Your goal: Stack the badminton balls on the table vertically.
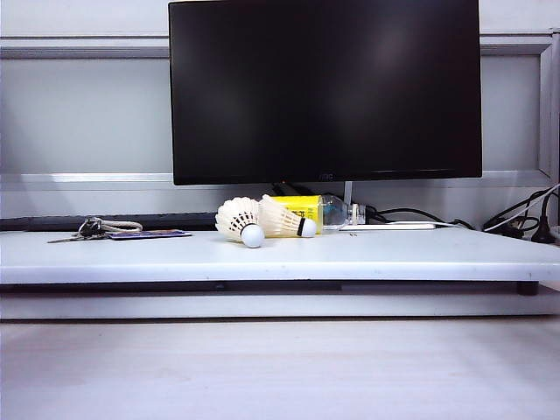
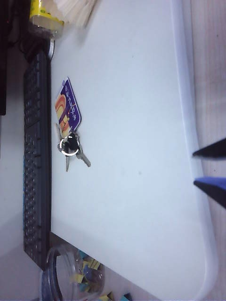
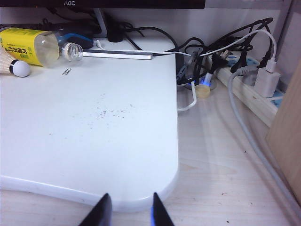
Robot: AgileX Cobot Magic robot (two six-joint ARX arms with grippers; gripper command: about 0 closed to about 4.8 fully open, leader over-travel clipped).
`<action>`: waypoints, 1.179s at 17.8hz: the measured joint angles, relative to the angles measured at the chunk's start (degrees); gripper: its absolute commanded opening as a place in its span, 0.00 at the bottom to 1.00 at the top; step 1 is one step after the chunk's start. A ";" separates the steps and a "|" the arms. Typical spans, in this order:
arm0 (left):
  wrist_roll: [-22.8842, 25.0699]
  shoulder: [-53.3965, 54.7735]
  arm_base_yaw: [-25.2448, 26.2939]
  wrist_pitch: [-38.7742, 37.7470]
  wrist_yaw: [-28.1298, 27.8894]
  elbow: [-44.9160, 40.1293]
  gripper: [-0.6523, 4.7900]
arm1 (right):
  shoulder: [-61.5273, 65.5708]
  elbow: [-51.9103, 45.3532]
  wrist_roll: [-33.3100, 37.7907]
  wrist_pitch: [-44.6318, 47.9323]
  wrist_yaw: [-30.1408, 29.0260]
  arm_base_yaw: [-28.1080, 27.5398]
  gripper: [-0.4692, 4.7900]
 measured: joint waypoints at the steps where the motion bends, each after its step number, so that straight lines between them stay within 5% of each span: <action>1: 0.00 0.00 0.00 0.00 0.00 0.00 0.23 | 0.00 0.00 0.00 0.00 0.00 0.00 0.31; 7: -0.57 0.00 0.00 0.02 0.39 0.00 0.23 | 0.00 0.00 2.23 0.00 -0.76 0.00 0.31; 11: -9.86 0.02 0.00 0.61 4.11 -0.02 0.23 | 0.00 0.00 17.27 0.31 -7.76 0.00 0.31; 16: -25.77 0.02 0.00 4.92 8.26 -0.04 0.29 | 0.00 0.02 23.15 4.33 -19.85 0.04 0.32; 18: -26.91 0.02 -0.02 9.75 15.32 -0.02 0.40 | 0.00 0.02 23.56 4.35 -20.65 0.35 0.32; 21: -25.97 0.02 -2.01 11.69 17.42 3.13 0.40 | 0.00 0.04 23.61 4.11 -20.68 0.33 0.32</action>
